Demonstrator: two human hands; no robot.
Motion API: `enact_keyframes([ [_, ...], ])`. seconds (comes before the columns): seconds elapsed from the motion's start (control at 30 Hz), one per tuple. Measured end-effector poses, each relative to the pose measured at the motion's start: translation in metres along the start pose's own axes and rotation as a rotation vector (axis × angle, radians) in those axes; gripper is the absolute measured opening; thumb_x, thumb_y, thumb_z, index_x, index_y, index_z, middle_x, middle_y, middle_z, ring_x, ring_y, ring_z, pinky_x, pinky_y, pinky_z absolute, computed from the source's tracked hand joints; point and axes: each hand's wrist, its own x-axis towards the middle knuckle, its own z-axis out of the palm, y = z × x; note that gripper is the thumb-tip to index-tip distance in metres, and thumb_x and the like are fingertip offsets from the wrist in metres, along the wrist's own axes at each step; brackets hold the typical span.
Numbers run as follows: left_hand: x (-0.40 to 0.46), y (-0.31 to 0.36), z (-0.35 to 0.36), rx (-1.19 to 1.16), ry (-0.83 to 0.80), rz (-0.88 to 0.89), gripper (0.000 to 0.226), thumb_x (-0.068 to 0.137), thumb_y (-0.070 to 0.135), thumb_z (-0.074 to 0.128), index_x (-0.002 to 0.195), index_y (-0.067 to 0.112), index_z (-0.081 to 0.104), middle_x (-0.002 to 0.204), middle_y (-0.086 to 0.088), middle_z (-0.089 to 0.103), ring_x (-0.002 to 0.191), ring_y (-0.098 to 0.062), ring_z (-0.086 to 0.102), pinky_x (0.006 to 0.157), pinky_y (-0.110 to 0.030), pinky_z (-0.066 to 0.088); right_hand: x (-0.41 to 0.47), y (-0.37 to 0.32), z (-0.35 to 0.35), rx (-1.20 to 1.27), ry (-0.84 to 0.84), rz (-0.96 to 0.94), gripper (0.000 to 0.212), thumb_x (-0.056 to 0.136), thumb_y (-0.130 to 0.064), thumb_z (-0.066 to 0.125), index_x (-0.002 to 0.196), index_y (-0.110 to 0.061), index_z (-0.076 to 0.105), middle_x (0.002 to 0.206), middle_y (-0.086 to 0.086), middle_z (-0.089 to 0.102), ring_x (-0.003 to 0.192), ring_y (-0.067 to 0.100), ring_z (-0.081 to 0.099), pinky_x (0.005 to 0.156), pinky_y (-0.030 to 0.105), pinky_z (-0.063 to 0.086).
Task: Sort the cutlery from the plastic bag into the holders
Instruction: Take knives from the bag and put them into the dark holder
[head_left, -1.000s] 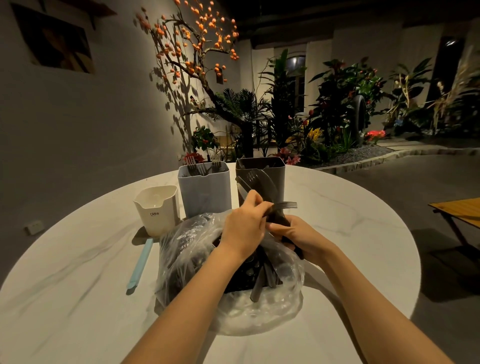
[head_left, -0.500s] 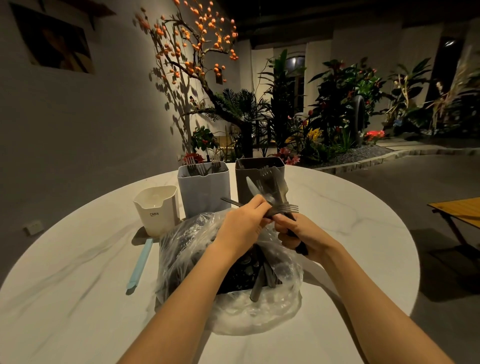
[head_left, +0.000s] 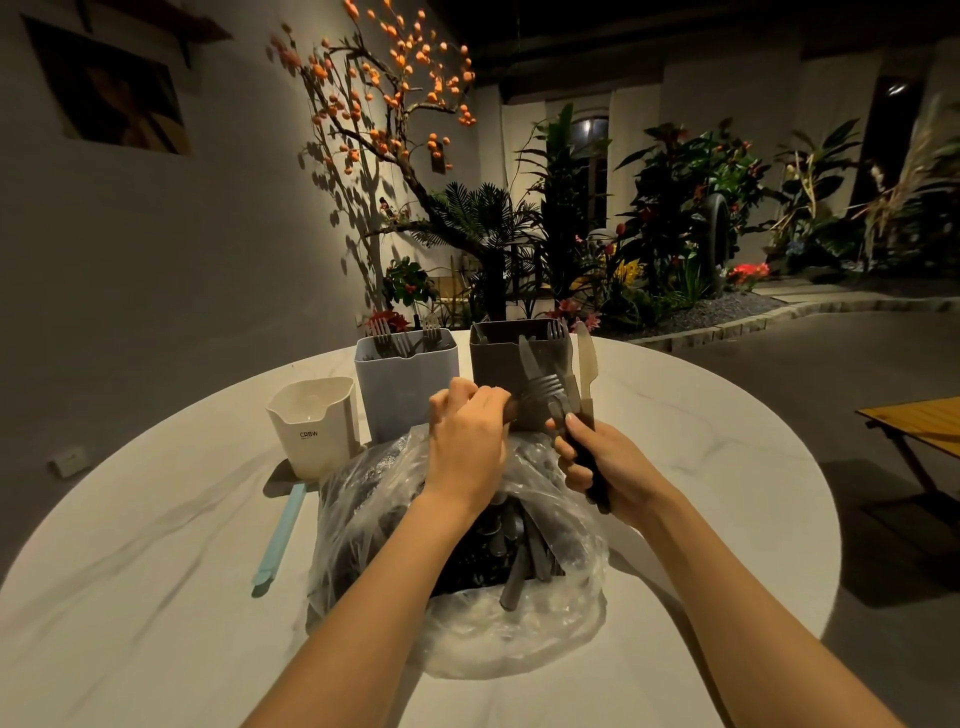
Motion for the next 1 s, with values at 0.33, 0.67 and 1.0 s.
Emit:
enact_keyframes([
  [0.33,0.003,0.003,-0.002,-0.322,-0.033,-0.189,0.006,0.1,0.013,0.044,0.096,0.009,0.043,0.078,-0.007,0.057,0.065,-0.025,0.055,0.055,-0.032,0.039,-0.002,0.001,0.008,0.087,-0.118,0.046,0.023,0.104,-0.014,0.033,0.107,-0.002,0.052,0.07,0.005,0.048,0.049,0.01,0.04,0.041,0.017,0.037],
  [0.67,0.009,0.001,0.0,-0.669,0.013,-0.379,0.01,0.101,0.015,0.047,0.106,0.007,0.049,0.084,0.001,0.063,0.074,-0.006,0.059,0.066,-0.02,0.05,-0.006,0.0,0.013,-0.091,-0.177,0.052,0.034,0.102,-0.035,0.034,0.095,-0.008,0.054,0.063,0.0,0.041,0.048,0.008,0.03,0.042,0.017,0.026],
  [1.0,0.017,0.003,-0.01,-0.934,-0.06,-0.54,0.028,0.104,0.013,0.035,0.105,0.015,0.063,0.063,0.0,0.05,0.055,-0.003,0.045,0.059,-0.012,0.038,-0.005,0.003,0.018,0.062,-0.161,0.109,0.038,0.103,-0.031,0.033,0.085,-0.004,0.053,0.052,0.0,0.038,0.041,0.007,0.032,0.04,0.014,0.033],
])
